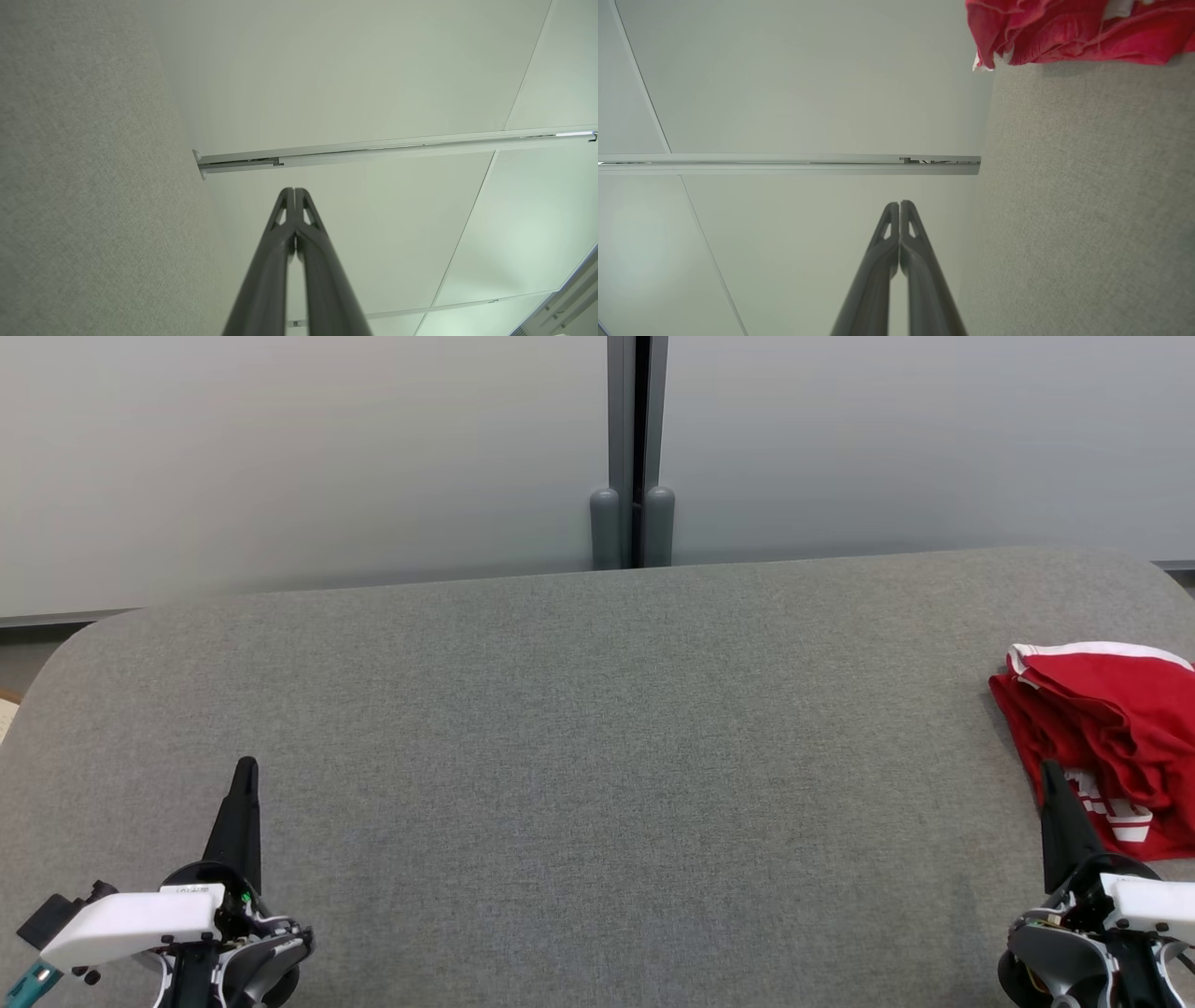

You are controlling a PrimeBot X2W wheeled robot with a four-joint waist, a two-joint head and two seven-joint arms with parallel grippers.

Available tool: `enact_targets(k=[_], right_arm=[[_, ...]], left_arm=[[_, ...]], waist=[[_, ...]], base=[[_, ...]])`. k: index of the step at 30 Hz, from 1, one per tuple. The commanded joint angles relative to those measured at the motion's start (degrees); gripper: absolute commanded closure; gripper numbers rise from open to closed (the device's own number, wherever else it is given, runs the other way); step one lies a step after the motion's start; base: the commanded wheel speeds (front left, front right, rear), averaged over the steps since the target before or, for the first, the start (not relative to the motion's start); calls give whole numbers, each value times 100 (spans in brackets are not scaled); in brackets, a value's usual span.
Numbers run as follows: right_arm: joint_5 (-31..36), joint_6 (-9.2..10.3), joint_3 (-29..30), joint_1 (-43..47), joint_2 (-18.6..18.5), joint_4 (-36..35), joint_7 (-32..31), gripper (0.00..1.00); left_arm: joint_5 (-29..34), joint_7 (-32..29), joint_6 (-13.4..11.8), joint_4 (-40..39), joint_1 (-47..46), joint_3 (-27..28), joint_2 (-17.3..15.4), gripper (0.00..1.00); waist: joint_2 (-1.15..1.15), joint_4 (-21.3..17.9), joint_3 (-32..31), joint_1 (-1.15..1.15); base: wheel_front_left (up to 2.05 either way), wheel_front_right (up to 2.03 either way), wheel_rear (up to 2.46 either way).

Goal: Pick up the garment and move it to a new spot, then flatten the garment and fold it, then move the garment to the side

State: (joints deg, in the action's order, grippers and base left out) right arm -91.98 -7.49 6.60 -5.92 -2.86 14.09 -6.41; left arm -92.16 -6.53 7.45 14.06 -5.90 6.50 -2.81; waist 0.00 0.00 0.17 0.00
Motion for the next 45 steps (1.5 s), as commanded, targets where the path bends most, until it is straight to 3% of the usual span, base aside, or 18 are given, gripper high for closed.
enact_targets(k=[1,45], right_arm=[[-58,0,8,-71,1,10,-25,100],[-57,0,1,-64,-1,9,-14,100]], left_arm=[[-31,-14,26,11,-72,29,-8,100],[-23,-17,24,8,-64,31,-6,100]], waist=[[0,0,1,0],[0,0,1,0]], base=[[0,0,0],[0,0,0]])
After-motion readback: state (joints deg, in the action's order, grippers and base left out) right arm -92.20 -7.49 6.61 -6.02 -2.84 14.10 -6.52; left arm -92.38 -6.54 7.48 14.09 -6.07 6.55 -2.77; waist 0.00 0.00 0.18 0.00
